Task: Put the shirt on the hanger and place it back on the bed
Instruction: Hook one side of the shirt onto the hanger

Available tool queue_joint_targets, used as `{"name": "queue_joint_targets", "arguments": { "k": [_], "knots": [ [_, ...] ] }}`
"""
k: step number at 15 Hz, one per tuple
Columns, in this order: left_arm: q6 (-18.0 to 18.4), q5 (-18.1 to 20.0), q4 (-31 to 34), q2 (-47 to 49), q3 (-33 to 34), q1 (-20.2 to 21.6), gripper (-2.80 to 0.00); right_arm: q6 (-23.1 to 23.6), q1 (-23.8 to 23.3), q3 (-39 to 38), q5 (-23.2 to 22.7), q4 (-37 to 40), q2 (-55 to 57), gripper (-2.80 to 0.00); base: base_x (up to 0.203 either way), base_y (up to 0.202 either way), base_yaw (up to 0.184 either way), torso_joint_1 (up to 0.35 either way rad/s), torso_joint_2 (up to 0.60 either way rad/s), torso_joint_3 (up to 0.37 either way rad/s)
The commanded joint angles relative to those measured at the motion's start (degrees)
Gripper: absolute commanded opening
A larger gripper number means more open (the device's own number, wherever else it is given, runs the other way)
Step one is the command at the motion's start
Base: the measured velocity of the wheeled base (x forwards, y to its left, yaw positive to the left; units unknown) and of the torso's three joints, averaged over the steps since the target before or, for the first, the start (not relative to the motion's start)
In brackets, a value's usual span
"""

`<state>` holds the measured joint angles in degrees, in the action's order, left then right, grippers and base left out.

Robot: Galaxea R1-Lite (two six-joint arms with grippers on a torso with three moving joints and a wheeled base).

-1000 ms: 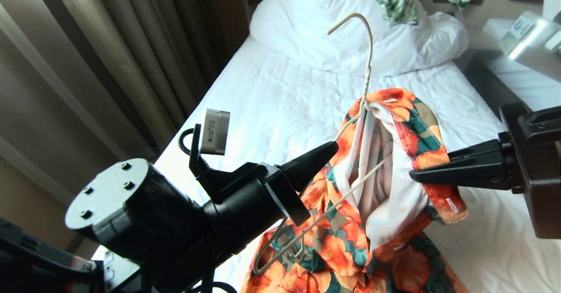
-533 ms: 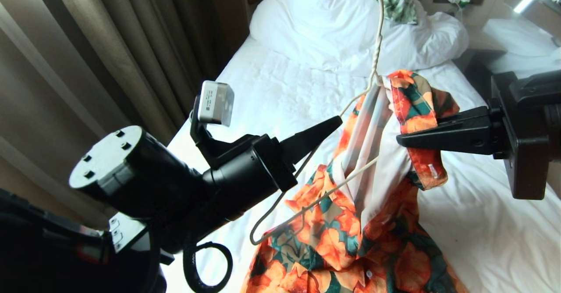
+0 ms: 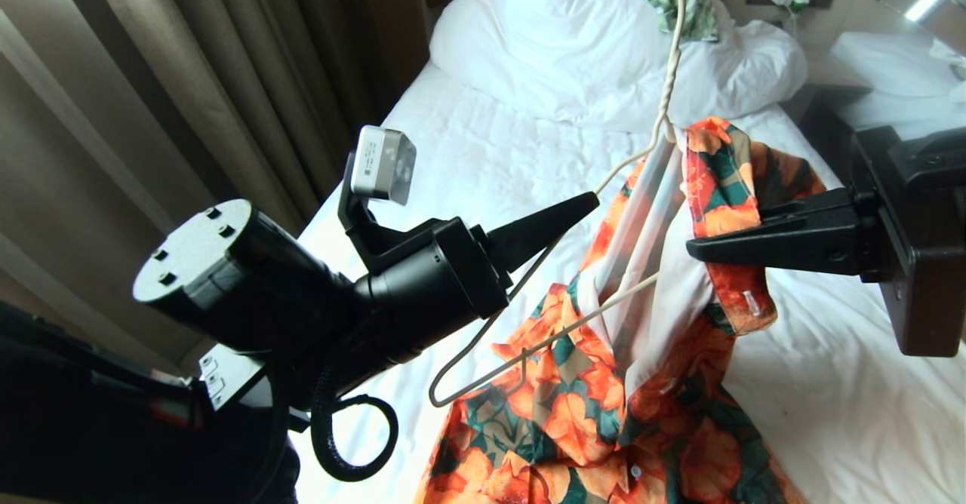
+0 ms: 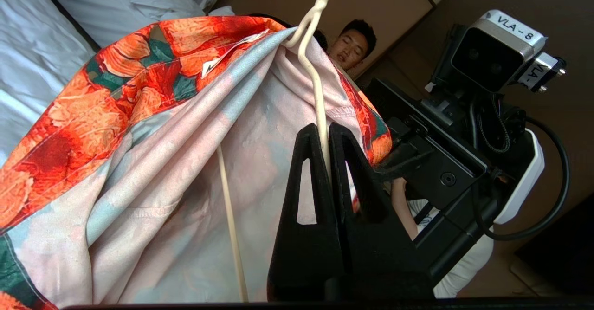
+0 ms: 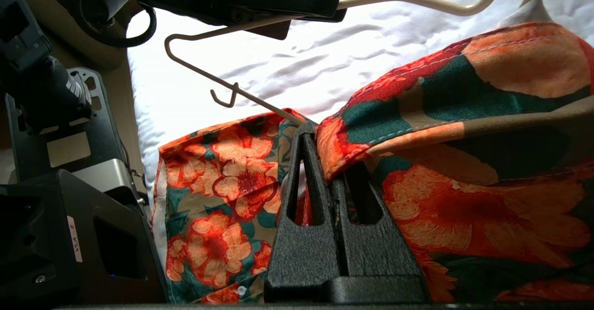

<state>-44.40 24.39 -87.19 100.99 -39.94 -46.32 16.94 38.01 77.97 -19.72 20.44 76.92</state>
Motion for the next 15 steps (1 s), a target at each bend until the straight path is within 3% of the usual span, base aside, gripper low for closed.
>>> {"name": "queue_joint_targets", "arguments": {
  "k": [1, 5, 10, 15],
  "knots": [
    [-0.25, 0.13, -0.48, 0.09, -0.28, 0.09, -2.8, 0.03, 0.05, -0.1, -0.14, 0.12, -0.45, 0.0, 0.0, 0.0, 0.0, 0.0, 0.0, 0.0],
    [-0.34, 0.04, -0.48, -0.27, -2.5, 0.61, -2.8, -1.1, -0.13, 0.29, 0.47, 3.52, -0.32, 0.0, 0.0, 0.0, 0.0, 0.0, 0.0, 0.0],
    [-0.62, 0.04, -0.48, -1.37, -3.9, 1.42, -2.8, -6.64, -0.47, 2.01, 2.45, 3.99, 1.12, 0.0, 0.0, 0.0, 0.0, 0.0, 0.0, 0.0],
    [-2.27, 0.22, -0.48, -3.25, -5.15, 3.95, -2.8, -10.79, -0.23, 4.73, 3.71, 11.7, 0.48, 0.0, 0.0, 0.0, 0.0, 0.0, 0.0, 0.0]
  ]
}}
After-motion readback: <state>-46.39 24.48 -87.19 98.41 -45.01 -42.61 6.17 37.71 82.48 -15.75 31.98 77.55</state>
